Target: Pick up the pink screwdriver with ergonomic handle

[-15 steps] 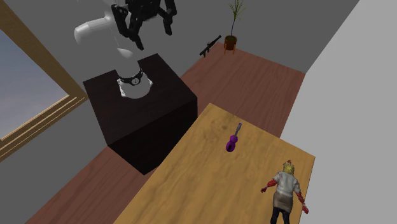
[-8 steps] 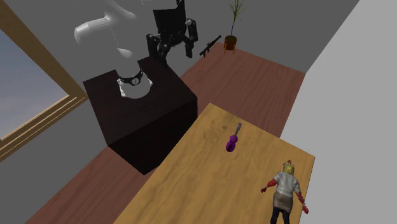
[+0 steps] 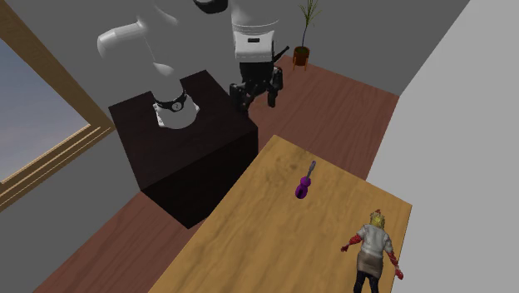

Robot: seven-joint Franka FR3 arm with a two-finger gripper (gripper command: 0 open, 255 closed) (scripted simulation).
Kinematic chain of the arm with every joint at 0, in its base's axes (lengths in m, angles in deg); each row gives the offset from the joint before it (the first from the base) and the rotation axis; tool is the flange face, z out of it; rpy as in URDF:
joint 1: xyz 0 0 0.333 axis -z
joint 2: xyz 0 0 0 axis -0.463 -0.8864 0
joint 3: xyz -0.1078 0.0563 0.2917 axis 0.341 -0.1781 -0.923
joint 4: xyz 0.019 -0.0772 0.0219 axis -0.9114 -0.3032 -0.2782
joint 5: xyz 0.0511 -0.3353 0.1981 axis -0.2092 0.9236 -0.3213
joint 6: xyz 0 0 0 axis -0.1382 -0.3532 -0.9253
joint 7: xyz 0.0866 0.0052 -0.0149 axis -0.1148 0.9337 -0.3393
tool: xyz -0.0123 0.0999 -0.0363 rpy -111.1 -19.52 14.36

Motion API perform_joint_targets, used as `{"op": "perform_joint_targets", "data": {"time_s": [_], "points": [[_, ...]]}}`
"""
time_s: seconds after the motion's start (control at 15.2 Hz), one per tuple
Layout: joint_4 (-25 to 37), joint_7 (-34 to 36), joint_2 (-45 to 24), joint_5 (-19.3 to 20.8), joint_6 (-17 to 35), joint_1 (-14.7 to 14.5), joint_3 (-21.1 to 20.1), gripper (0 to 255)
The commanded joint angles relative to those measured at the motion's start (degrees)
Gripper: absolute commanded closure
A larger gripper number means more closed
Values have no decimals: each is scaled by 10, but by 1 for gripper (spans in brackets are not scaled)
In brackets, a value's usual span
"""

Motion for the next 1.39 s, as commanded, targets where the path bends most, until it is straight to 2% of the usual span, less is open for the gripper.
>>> {"op": "perform_joint_targets", "data": {"time_s": [0.0,0.2,0.33,0.53,0.66,0.86,1.06,1.32], "points": [[3,32,-45,24,51,16,-28,0],[14,95,-114,83,113,47,-74,0],[28,151,-165,142,147,74,-106,0],[61,262,-252,272,177,110,-144,0],[93,346,-316,375,180,117,-151,0],[147,451,-407,507,167,86,-124,0],[206,523,-486,600,150,41,-85,0],[222,555,-520,639,154,22,-65,0]]}}
